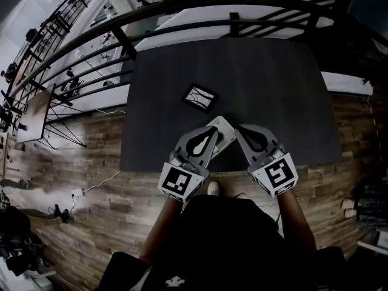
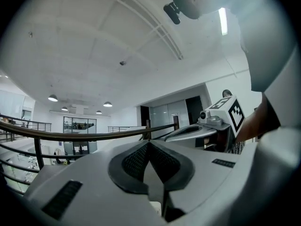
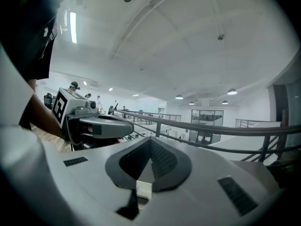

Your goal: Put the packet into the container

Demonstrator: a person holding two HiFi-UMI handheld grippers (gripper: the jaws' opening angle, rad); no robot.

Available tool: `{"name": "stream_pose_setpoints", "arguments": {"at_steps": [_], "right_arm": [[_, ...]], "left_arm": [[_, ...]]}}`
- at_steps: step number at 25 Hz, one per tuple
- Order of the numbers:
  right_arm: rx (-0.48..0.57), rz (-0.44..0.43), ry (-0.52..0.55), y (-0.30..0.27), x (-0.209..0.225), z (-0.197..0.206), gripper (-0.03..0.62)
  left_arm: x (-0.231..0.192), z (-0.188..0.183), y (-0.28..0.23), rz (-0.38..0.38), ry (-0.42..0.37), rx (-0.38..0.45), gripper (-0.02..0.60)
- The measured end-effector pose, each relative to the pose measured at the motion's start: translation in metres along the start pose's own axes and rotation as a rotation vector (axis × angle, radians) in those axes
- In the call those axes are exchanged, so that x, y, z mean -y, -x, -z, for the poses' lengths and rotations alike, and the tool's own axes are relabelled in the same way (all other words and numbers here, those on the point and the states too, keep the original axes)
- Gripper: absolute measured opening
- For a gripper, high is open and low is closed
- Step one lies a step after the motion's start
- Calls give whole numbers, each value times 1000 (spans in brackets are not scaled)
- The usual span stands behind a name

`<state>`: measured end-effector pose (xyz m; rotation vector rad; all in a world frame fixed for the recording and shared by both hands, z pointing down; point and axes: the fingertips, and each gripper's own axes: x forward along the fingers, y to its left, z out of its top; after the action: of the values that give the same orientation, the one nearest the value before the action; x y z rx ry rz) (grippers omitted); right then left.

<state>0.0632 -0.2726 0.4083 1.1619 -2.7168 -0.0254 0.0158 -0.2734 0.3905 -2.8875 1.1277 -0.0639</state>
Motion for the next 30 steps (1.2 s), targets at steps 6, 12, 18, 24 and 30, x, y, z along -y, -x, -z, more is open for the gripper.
{"name": "stream_pose_setpoints", "arguments": {"at_steps": [6,12,18,24,30], "right_arm": [[43,-14,-32,0,-3,-7,3],[40,-21,-31,0,-6,-7,3],[21,-33,-36,4,-9,-5,3],[38,-34,-43,6,-8,-3,3],[53,-28,-43,6,-9,-7,3]], "left_arm": [[3,-1,-3,4,-11,8,6],[5,-3,-4,1,-7,12,6],[14,-1,-7,22,-13,9,6],[21,5,-8,27,-6,7,6],[18,5,-6,14,-14,-1,6]]}}
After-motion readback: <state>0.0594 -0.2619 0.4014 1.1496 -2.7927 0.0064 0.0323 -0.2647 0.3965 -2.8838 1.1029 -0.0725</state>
